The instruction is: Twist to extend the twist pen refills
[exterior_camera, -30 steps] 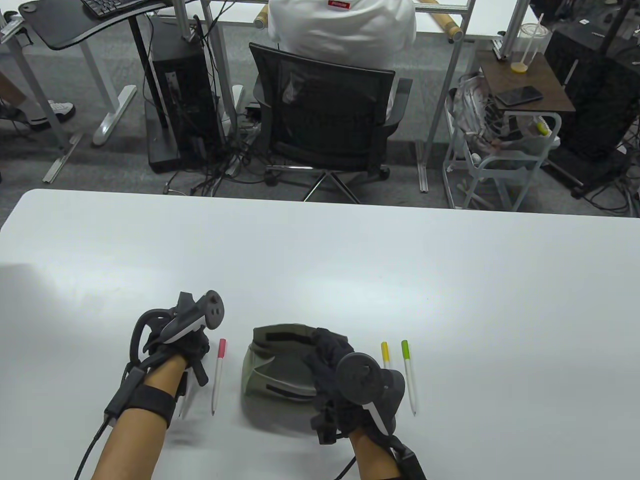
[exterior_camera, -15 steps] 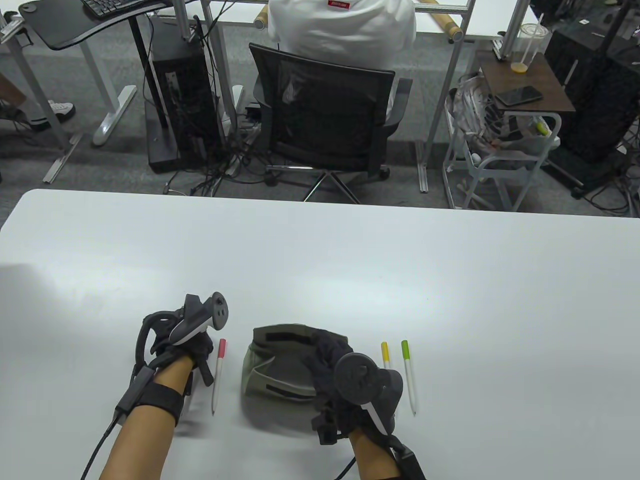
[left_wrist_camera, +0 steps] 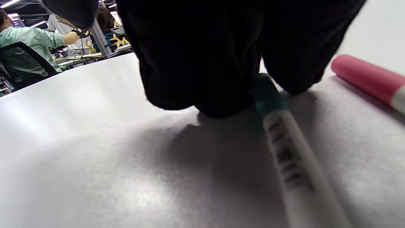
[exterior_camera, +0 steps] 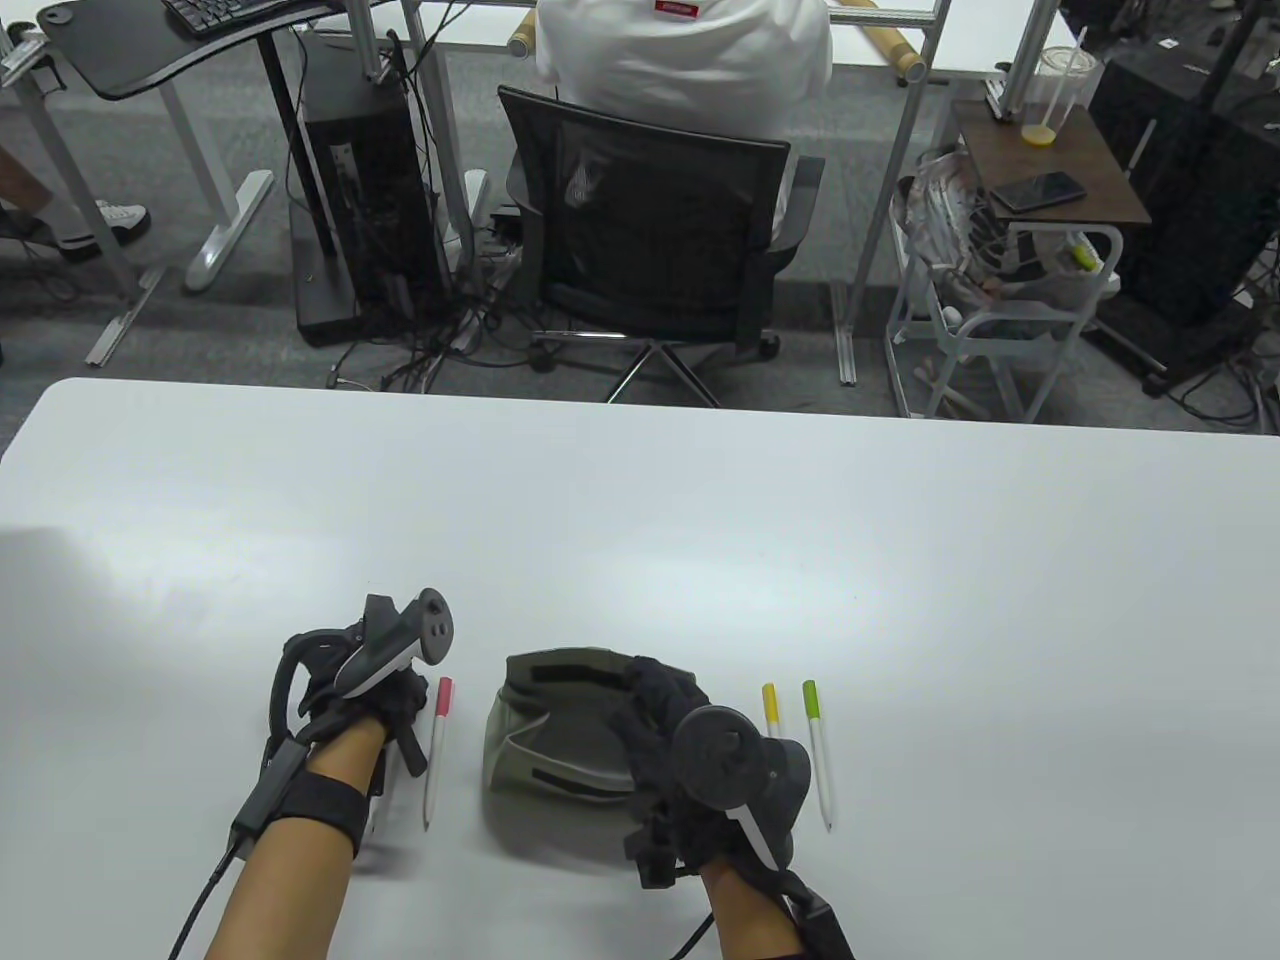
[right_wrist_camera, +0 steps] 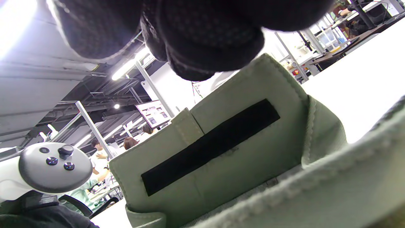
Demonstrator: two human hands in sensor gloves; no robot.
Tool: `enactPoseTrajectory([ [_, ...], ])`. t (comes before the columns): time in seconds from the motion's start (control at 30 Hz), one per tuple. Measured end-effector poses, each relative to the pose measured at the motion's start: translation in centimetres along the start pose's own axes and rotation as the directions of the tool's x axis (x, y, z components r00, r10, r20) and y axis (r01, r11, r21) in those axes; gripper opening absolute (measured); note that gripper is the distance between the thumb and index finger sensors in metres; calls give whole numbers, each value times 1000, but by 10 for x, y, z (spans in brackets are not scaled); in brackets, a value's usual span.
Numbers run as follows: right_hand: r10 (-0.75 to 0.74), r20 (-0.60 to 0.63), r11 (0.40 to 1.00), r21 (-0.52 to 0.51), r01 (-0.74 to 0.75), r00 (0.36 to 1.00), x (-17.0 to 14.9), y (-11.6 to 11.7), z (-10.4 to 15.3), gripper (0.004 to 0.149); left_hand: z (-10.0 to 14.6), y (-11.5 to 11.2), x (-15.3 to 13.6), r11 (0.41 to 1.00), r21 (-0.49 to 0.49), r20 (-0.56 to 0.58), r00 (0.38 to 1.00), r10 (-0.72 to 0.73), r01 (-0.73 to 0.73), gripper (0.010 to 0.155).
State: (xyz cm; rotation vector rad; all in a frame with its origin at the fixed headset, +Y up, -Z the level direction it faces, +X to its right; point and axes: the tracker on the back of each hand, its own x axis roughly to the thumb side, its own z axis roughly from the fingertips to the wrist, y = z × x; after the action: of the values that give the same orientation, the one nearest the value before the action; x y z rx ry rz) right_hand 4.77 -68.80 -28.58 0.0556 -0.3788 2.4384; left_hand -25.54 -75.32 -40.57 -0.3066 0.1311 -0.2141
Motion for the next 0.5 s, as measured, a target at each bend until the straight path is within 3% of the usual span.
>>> enactPoseTrajectory([
  [0.2, 4, 4, 1000, -4, -4, 1000, 0, 0, 0, 58, 11, 18, -5, 998, 34, 23, 998, 60, -61, 59],
  [0.37, 2, 1, 1000, -19, -2, 1000, 0, -3, 0, 58, 34, 60, -6, 961, 192, 122, 976, 179, -200, 61],
  [0.5, 2, 5, 999, -33, -2, 1000, 1, -5, -1, 58, 61, 88, 6, 895, 330, 265, 940, 216, -299, 63],
])
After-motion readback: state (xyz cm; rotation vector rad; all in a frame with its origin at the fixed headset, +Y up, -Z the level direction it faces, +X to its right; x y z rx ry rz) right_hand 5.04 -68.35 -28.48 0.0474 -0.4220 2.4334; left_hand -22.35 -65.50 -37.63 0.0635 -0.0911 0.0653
